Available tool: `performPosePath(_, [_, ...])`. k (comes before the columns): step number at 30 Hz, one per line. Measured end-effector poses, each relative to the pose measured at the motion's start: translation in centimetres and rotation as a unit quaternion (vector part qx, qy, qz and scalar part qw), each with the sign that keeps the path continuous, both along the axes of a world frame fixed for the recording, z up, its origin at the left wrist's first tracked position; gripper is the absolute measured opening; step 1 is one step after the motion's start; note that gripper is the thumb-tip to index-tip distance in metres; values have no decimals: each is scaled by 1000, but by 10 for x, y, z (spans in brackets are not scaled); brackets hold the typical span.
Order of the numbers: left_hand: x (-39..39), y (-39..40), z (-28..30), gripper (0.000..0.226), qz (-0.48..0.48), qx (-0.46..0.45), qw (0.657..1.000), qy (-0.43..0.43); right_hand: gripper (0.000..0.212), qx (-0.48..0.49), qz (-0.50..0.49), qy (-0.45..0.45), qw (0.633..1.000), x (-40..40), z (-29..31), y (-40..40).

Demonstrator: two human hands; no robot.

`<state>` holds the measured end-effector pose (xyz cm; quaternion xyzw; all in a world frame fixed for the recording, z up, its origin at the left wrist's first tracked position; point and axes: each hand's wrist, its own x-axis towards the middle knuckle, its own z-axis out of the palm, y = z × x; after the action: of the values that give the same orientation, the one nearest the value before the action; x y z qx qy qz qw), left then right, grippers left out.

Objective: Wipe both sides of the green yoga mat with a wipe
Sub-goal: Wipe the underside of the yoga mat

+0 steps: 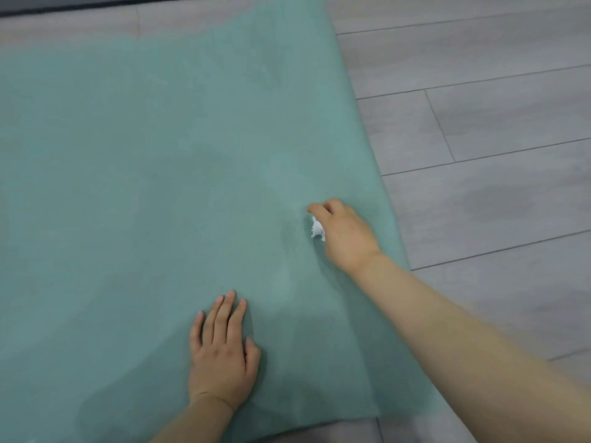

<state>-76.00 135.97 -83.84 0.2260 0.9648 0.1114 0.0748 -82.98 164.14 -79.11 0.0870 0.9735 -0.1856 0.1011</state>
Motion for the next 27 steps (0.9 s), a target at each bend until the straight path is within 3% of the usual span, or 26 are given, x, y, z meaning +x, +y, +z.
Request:
performPosePath(4, [0, 0, 0, 64, 2, -6, 1000, -8, 27, 41, 53, -32, 997, -4, 9, -20])
performPosePath(10, [0, -2, -2, 64, 2, -5, 1000, -3, 48, 80, 106, -52, 990, 12, 21, -28])
performPosePath(16, [0, -2, -2, 64, 3, -9, 1000, -5, 21, 66, 78, -57, 993, 0, 12, -19])
performPosePath(21, [1, -2, -2, 64, 2, -4, 1000, -3, 8, -10, 159, -5, 987, 9, 5, -13])
performPosePath(24, [0, -2, -3, 64, -1, -3, 1000, 1, 26, 29, -58, -9, 998, 5, 7, 58])
performPosePath(27, [0, -1, -2, 64, 1, -1, 1000, -4, 27, 129, -265, 23, 955, 12, 4, 97])
